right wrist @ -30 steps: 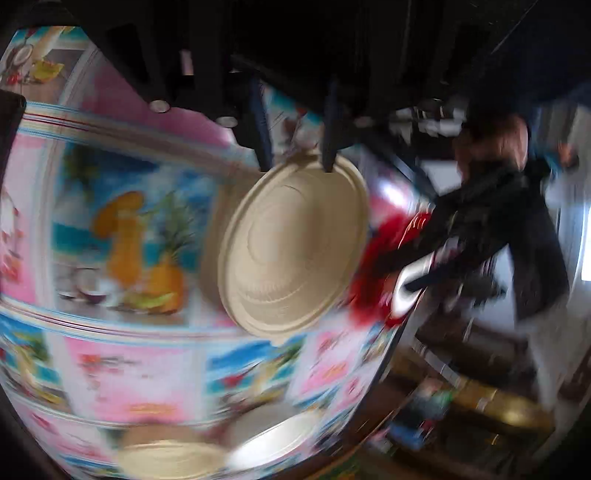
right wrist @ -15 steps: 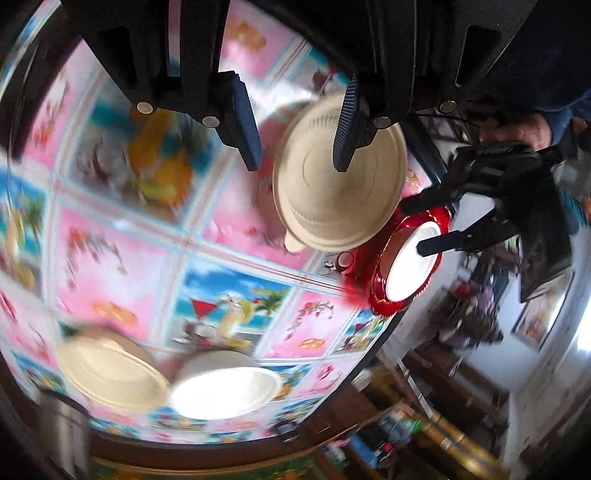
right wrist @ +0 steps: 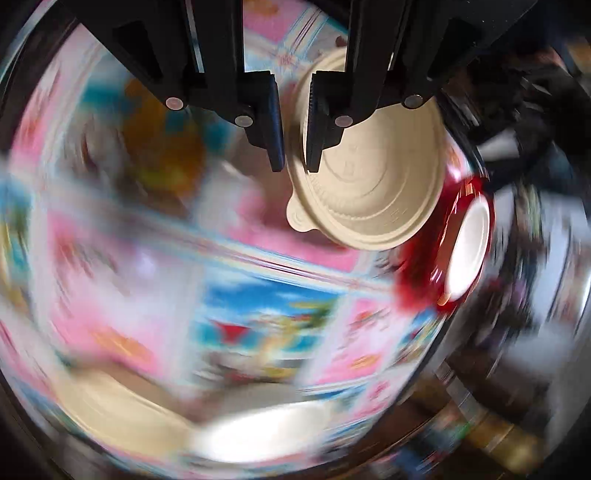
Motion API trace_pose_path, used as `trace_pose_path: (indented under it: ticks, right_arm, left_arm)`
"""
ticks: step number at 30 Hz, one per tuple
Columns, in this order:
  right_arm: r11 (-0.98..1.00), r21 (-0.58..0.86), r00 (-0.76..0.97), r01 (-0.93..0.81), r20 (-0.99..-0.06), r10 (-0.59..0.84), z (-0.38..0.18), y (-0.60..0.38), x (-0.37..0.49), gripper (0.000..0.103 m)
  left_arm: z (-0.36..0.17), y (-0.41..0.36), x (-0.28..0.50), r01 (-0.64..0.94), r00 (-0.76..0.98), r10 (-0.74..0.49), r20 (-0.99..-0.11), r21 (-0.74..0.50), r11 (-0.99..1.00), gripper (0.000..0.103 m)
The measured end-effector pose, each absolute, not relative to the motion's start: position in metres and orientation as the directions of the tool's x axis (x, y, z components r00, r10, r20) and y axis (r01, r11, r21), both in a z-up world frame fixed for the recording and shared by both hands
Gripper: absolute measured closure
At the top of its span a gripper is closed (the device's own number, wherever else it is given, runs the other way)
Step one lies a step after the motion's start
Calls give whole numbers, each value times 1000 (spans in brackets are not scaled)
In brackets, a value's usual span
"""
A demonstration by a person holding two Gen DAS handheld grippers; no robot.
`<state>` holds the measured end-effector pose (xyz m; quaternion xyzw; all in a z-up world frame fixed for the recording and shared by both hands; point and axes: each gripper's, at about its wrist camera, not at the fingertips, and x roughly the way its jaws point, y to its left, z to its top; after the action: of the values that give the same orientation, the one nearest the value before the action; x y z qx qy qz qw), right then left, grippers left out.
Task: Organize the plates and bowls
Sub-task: 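Carry the beige plate to the left gripper while the left gripper grasps its rim, then hold the beige plate raised in the left gripper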
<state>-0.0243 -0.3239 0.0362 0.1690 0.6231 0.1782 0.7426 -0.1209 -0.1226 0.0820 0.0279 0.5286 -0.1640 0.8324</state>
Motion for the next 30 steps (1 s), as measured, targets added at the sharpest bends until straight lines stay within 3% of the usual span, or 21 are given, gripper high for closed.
trace_pose_path:
  ticks: [4, 10, 12, 15, 17, 19, 21, 23, 25, 26, 30]
  right_arm:
    - [828, 561, 157, -22, -816, 557, 35, -338, -54, 86]
    - [818, 575, 191, -35, -799, 570, 37, -354, -64, 82]
    - [819, 571, 207, -47, -797, 568, 40, -358, -66, 74]
    - [814, 579, 225, -37, -789, 572, 43, -366, -68, 61]
    - [817, 575, 228, -43, -790, 569, 42, -363, -66, 61]
    - [814, 579, 219, -50, -789, 574, 39, -361, -63, 61]
    - [821, 569, 209, -47, -798, 565, 34, -358, -60, 61]
    - [823, 565, 190, -51, -804, 564, 28, -354, -57, 63]
    - [818, 574, 177, -43, -801, 572, 24, -351, -55, 81]
    - [814, 580, 169, -44, -798, 578, 24, -350, -55, 88]
    - [822, 567, 183, -57, -803, 567, 30, -349, -53, 89]
  left_arm:
    - [81, -138, -113, 335, 369, -266, -891, -140, 932, 32]
    - [67, -159, -98, 353, 302, -284, -910, -170, 920, 32]
    - [59, -162, -93, 348, 279, -286, -917, -181, 920, 32]
    - [51, -168, -87, 340, 260, -279, -924, -182, 922, 35]
    - [45, -171, -83, 339, 247, -270, -931, -178, 924, 44]
    - [37, -174, -80, 339, 224, -268, -937, -183, 923, 44]
    - [30, -175, -78, 341, 205, -269, -941, -190, 921, 49]
    - [23, -177, -78, 348, 186, -267, -946, -191, 918, 63]
    - [24, -181, -79, 362, 189, -272, -944, -190, 912, 69]
    - [26, -182, -79, 372, 198, -270, -942, -182, 910, 69]
    - [39, -188, -80, 410, 253, -259, -932, -139, 901, 69]
